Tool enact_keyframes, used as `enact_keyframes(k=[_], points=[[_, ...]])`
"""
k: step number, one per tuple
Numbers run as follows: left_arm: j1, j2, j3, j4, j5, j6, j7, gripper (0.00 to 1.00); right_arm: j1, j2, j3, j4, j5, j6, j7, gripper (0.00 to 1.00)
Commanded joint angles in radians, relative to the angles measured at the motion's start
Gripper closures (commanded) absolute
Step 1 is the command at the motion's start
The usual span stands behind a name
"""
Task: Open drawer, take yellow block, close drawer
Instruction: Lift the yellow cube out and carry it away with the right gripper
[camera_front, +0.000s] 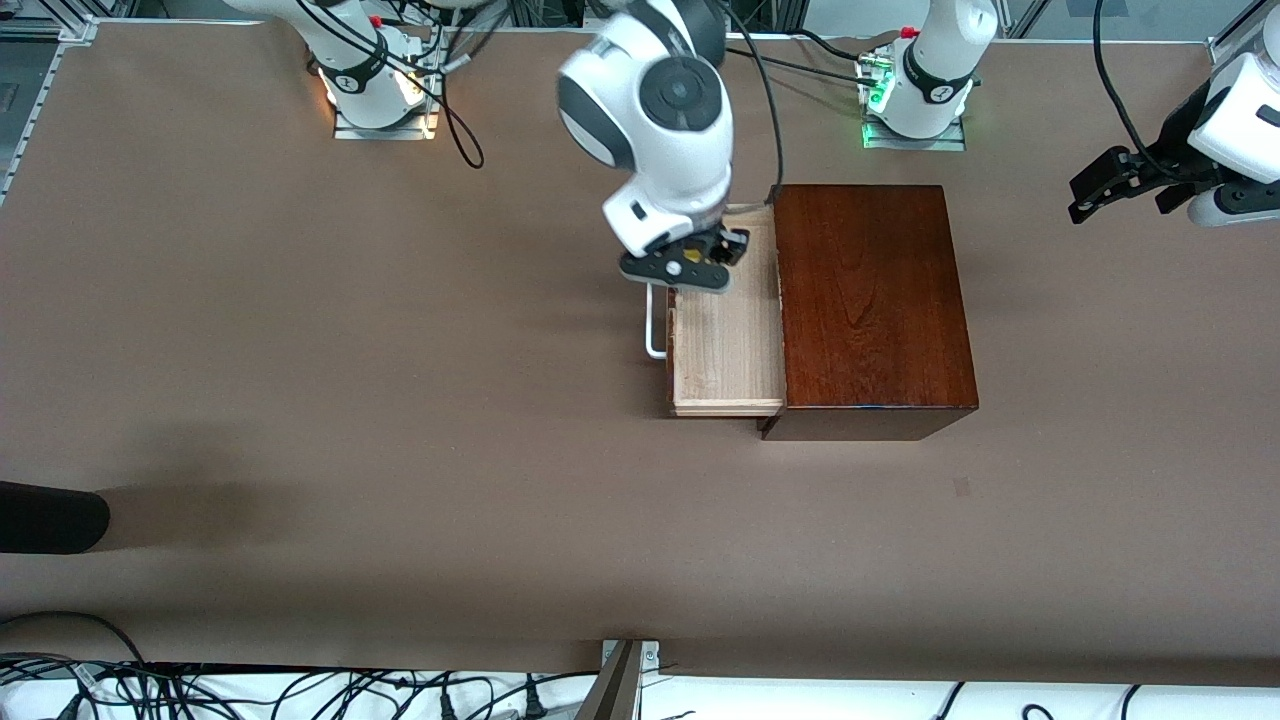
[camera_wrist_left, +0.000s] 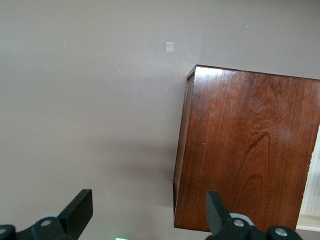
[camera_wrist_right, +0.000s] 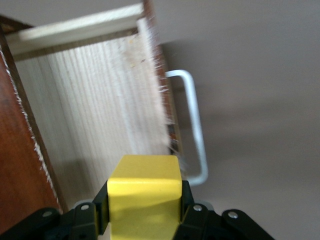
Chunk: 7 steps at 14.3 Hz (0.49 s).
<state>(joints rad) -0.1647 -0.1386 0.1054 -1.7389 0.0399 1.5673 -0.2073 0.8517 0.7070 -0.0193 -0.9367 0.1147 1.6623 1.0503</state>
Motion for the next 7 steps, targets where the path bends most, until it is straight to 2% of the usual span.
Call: enact_keyframes(k=[1, 3, 5, 7], points=[[-0.001, 0.011, 0.0, 0.03, -0.017, -0.021, 0.011, 0.0, -0.046, -0.095, 0.007, -0.021, 0.003, -0.117, -0.036, 1.0], [-0.001, 0.011, 0.0, 0.03, -0.017, -0.021, 0.011, 0.0, -0.074, -0.153, -0.017, -0.027, 0.002, -0.231, -0.125, 1.0], [-0.001, 0.011, 0.0, 0.03, -0.017, -0.021, 0.011, 0.0, -0.076, -0.21, -0.092, -0.063, 0.01, -0.308, -0.234, 1.0], [-0.003, 0.011, 0.0, 0.03, -0.017, -0.021, 0.011, 0.0, -0.076, -0.277, -0.169, -0.155, 0.016, -0.319, -0.338, 1.0]])
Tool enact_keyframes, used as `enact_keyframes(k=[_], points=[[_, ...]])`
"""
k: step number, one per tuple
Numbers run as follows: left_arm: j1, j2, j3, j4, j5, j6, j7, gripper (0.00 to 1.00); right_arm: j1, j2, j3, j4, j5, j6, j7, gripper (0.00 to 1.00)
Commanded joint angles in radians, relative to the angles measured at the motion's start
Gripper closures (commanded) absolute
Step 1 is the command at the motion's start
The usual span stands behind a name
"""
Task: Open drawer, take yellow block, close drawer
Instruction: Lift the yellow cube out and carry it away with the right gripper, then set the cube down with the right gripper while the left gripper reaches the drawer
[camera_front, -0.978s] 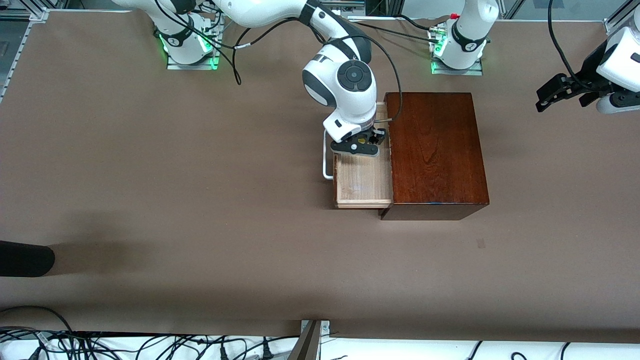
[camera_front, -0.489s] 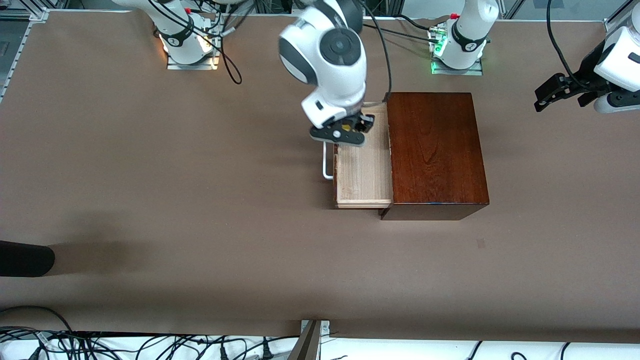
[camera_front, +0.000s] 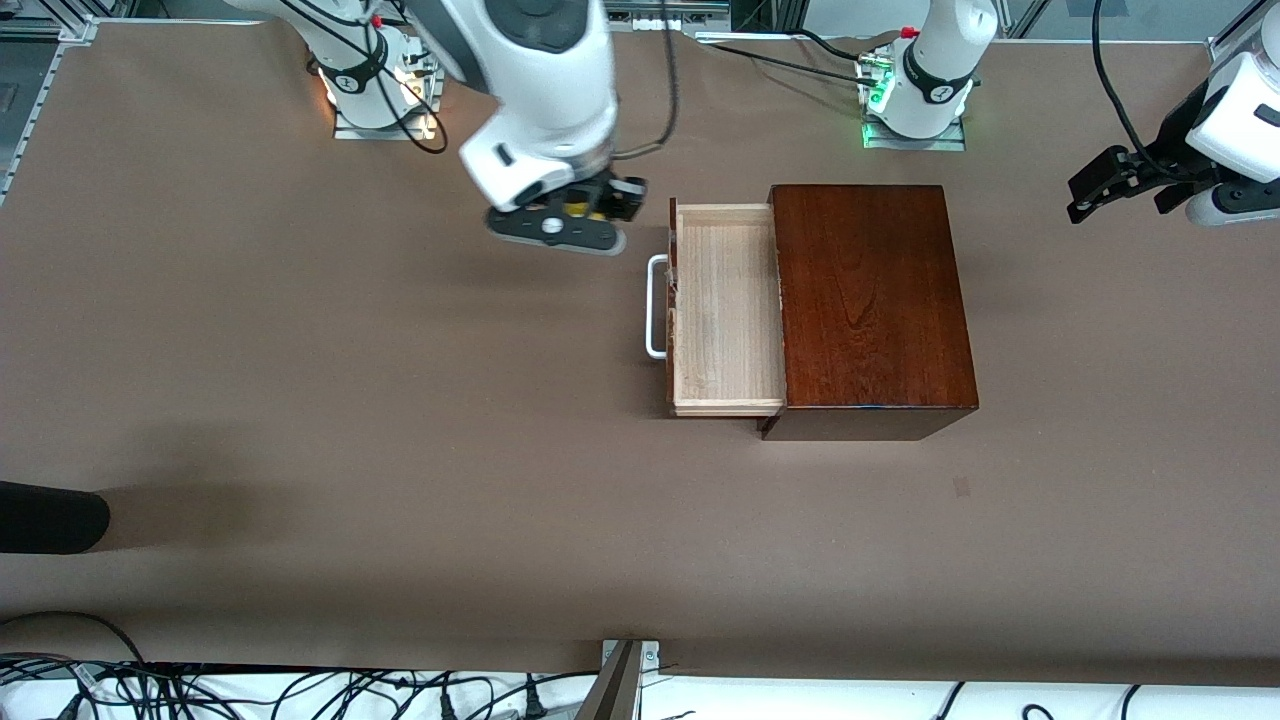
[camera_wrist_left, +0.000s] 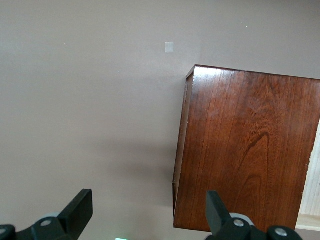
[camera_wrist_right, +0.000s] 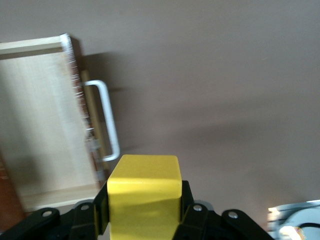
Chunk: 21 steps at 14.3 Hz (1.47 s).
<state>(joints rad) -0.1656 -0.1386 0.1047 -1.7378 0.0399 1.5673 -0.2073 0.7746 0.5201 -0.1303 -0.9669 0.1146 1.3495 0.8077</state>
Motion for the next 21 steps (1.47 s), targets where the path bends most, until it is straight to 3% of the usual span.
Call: enact_keyframes(k=[1, 4, 8, 14, 18, 21], points=[[-0.003, 0.011, 0.001, 0.029, -0.018, -0.018, 0.011, 0.0, 0.002, -0.136, -0.099, -0.194, 0.016, -0.003, -0.164, 1.0], [-0.003, 0.027, 0.001, 0.059, -0.02, -0.013, 0.019, 0.0, 0.002, -0.273, -0.241, -0.402, 0.01, 0.039, -0.37, 1.0], [-0.006, 0.051, 0.001, 0.072, -0.049, -0.013, 0.014, 0.0, 0.002, -0.389, -0.373, -0.613, -0.039, 0.134, -0.56, 1.0], [-0.006, 0.079, -0.069, 0.124, -0.058, -0.029, -0.051, 0.0, 0.002, -0.361, -0.514, -0.846, -0.041, 0.405, -0.731, 1.0], [-0.006, 0.151, -0.177, 0.194, -0.06, -0.061, -0.245, 0.0, -0.043, -0.276, -0.52, -0.981, -0.018, 0.595, -0.869, 1.0], [-0.008, 0.218, -0.301, 0.24, -0.058, -0.059, -0.447, 0.0, -0.058, -0.235, -0.52, -1.056, 0.016, 0.706, -0.913, 1.0]])
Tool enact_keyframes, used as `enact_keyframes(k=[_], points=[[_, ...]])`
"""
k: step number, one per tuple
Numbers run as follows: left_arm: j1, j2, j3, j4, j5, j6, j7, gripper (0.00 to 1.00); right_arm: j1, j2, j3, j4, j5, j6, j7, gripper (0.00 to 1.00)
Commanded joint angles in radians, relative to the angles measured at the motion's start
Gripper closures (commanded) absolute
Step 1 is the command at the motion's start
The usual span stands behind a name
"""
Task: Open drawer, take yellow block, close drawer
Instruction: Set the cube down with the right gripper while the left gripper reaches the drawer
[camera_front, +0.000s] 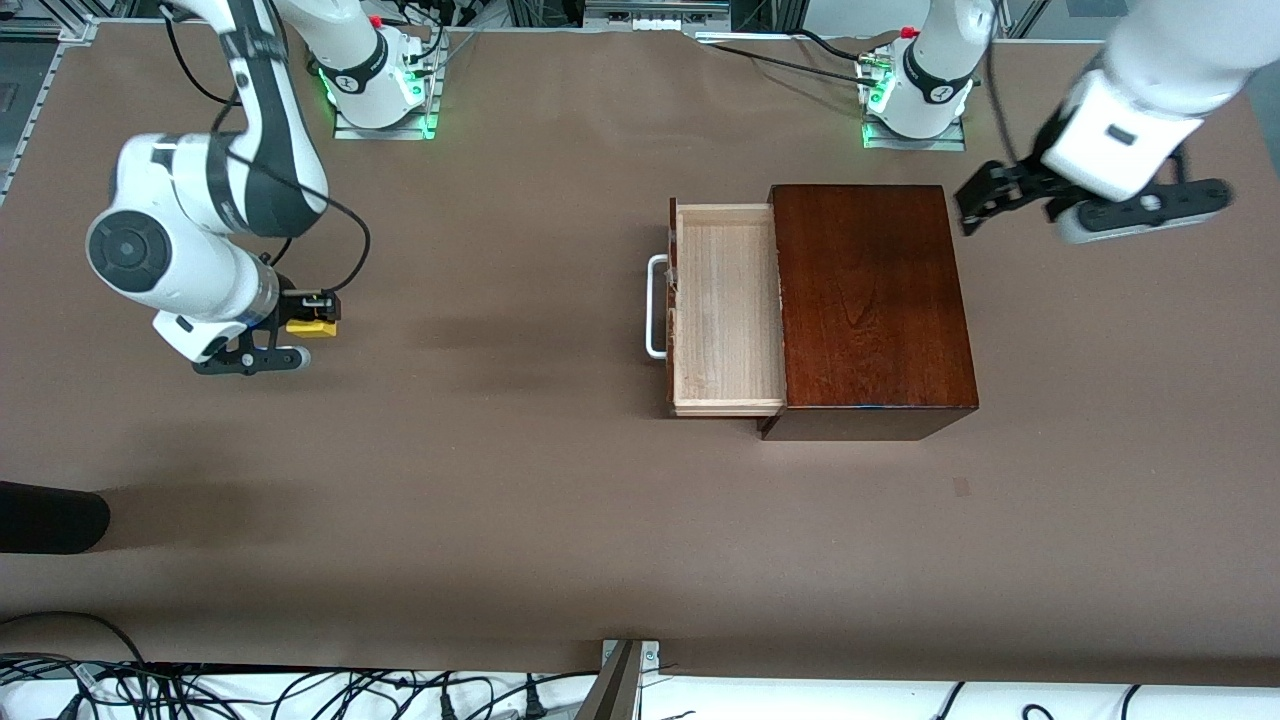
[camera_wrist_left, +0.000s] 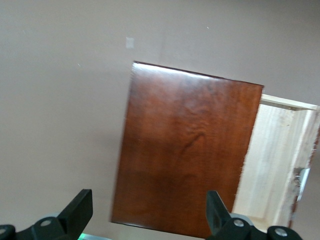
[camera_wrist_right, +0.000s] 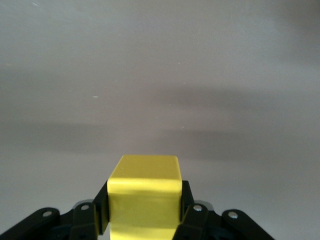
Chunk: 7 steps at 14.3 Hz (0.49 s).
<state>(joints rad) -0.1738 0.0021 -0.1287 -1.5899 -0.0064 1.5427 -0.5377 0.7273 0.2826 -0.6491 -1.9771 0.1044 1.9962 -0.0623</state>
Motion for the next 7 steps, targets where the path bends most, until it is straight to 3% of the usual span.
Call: enact_keyframes(k=[1, 2, 5, 7], points=[[0.0, 0.107, -0.103, 0.117, -0.009, -0.033, -0.183, 0.0, -0.02, 0.013, 0.0, -0.063, 0.037, 0.081, -0.059, 1.0], [-0.004, 0.133, -0.123, 0.126, -0.01, -0.029, -0.242, 0.0, -0.032, 0.024, -0.001, -0.074, 0.059, 0.099, -0.089, 1.0], [-0.145, 0.211, -0.124, 0.137, -0.003, -0.018, -0.44, 0.0, -0.042, 0.065, 0.002, -0.109, 0.132, 0.166, -0.149, 1.0], [-0.2, 0.297, -0.124, 0.191, -0.004, 0.02, -0.563, 0.0, -0.042, 0.119, 0.009, -0.112, 0.179, 0.213, -0.169, 1.0]])
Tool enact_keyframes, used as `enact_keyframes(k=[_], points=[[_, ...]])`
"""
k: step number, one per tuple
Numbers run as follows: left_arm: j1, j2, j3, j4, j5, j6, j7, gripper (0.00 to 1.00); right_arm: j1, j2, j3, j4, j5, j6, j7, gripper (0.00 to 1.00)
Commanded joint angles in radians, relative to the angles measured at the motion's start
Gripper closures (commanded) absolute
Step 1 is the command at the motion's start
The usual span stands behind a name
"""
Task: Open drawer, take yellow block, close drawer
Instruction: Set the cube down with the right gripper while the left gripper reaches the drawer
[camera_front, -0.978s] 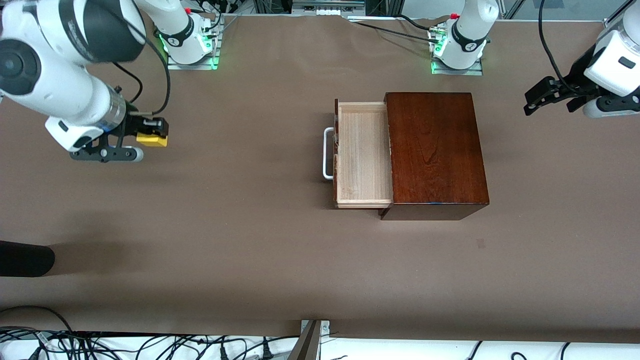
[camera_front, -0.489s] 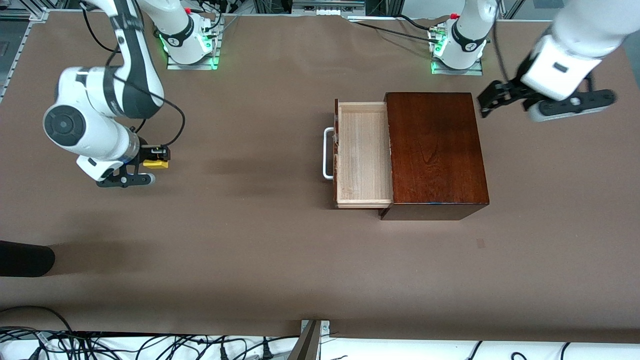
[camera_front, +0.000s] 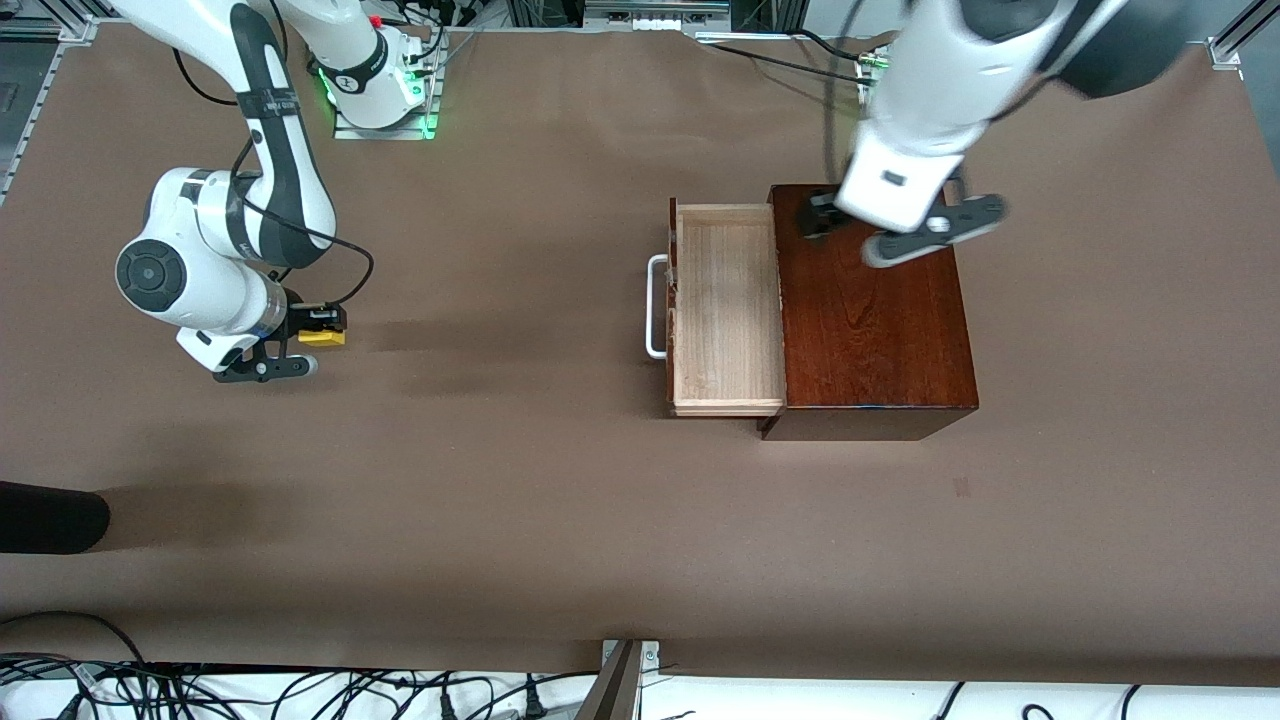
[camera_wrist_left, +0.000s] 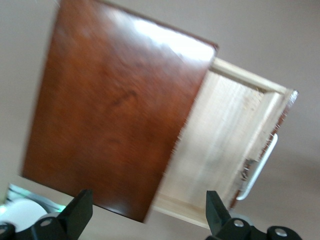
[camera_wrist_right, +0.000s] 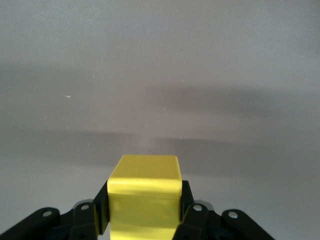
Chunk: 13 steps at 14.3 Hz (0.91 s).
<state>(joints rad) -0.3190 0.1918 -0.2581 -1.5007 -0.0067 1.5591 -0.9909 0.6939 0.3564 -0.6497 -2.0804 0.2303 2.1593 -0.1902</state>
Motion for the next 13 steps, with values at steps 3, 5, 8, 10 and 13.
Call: enact_keyframes(k=[3, 5, 8, 10, 13], points=[[-0.168, 0.196, 0.005, 0.106, 0.016, 0.123, -0.311, 0.0, -0.136, 0.085, 0.15, -0.007, 0.1, 0.109, -0.1, 1.0], [-0.239, 0.247, 0.013, 0.106, 0.048, 0.183, -0.412, 0.0, -0.214, 0.084, 0.228, -0.009, 0.1, 0.123, -0.106, 1.0], [-0.296, 0.317, 0.014, 0.108, 0.051, 0.258, -0.555, 0.0, -0.218, 0.102, 0.234, -0.007, 0.1, 0.148, -0.11, 0.84], [-0.321, 0.359, 0.013, 0.109, 0.05, 0.298, -0.638, 0.0, -0.218, 0.101, 0.235, -0.006, 0.1, 0.14, -0.112, 0.0], [-0.344, 0.406, 0.011, 0.109, 0.048, 0.346, -0.751, 0.0, -0.22, 0.084, 0.24, -0.006, 0.1, 0.136, -0.106, 0.0]])
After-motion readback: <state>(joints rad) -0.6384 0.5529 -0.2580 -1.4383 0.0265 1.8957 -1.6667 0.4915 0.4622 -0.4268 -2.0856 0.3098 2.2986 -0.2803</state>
